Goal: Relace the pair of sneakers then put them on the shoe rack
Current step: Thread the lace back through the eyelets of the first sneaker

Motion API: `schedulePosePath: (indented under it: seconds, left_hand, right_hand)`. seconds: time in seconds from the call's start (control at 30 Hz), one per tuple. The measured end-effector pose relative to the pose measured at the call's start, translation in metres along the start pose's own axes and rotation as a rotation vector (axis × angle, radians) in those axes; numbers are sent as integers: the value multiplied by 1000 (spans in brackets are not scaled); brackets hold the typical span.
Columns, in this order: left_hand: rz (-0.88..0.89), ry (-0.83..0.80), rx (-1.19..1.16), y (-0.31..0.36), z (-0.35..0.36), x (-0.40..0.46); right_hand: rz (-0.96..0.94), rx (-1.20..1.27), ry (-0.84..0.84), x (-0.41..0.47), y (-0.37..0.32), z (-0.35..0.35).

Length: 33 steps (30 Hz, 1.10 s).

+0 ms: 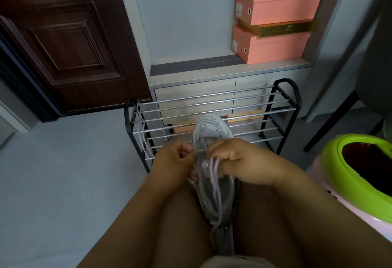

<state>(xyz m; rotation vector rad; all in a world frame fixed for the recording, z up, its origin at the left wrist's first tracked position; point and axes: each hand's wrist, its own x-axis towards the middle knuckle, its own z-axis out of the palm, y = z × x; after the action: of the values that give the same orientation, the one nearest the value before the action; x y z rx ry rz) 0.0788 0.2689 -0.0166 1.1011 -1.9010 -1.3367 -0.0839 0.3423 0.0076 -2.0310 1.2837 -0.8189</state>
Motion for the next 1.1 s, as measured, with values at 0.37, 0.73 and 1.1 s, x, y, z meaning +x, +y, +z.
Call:
schedulePosePath:
  seconds: [0.37, 0.73, 1.1]
  left_hand:
    - [300, -117, 26, 2, -4, 15]
    - [471, -121, 42, -4, 8, 29]
    - [247, -46, -19, 21, -14, 65]
  right_hand:
    - [15, 122, 211, -1, 8, -15]
    - [32, 258, 288, 11, 3, -9]
    - [474, 109, 141, 13, 31, -11]
